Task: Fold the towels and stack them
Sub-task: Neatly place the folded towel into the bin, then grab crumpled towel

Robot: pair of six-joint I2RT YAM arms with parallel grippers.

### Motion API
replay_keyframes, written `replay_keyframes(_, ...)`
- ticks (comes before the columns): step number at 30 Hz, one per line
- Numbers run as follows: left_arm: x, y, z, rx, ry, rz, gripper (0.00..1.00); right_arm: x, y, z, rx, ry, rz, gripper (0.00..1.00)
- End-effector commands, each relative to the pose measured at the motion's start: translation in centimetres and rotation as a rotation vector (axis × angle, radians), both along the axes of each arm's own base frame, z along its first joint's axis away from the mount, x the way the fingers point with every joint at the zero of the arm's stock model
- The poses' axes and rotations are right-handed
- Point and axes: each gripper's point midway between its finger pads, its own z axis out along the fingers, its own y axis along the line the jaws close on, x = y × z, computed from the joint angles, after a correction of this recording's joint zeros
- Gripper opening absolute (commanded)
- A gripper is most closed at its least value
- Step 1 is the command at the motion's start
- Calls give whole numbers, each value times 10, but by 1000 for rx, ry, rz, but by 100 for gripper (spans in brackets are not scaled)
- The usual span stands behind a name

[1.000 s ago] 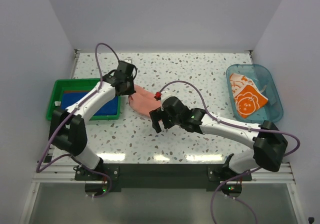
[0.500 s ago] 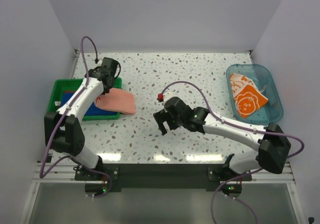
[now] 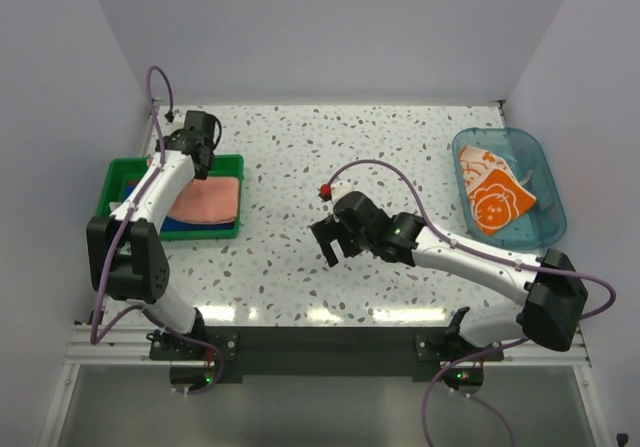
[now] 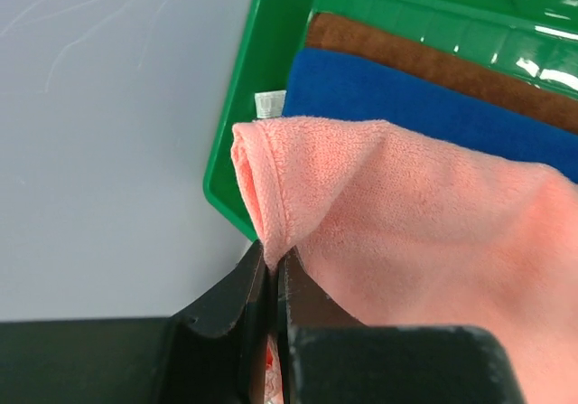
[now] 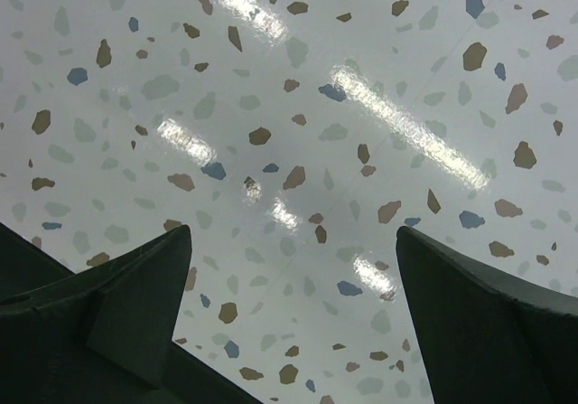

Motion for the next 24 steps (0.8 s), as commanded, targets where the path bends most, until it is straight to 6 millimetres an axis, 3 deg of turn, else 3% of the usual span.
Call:
replay_keyframes(1, 6, 17, 11, 73, -56, 46, 0, 5, -9, 10, -7, -38, -18, 99)
replay_keyframes(5, 6, 23, -1, 68, -38, 64, 3, 6, -12, 7, -24, -35, -25, 99)
replay_keyframes(8, 6, 25, -12, 82, -14, 73, 31, 8, -15, 5, -38, -36, -38, 99)
replay_keyframes(9, 5, 25, -13, 80, -20, 83, 56, 10, -17, 6, -46, -43, -50, 99)
replay_keyframes(10, 5, 26, -14, 77, -18, 88, 66, 11, -19, 7, -54, -46, -56, 99)
replay_keyframes(11, 4, 28, -15, 69, -21, 104, 84, 13, -21, 8, -60, -51, -65, 99)
replay_keyframes(13, 4, 31, -9, 65, -42, 125, 99, 22, -32, 13, -89, -79, -111, 99)
replay_keyframes(17, -2, 42, 6, 39, -96, 184, 100, 46, -61, 25, -141, -119, -240, 99)
replay_keyframes(20, 2, 33, 15, -36, -157, 159, 100, 72, -98, 43, -185, -163, -397, 99)
replay_keyframes(23, 9, 12, 22, -190, -228, 78, 100, 98, -152, 62, -247, -199, -625, 99)
replay_keyframes(24, 11, 6, 24, -225, -250, 50, 100, 108, -179, 63, -249, -185, -741, 99)
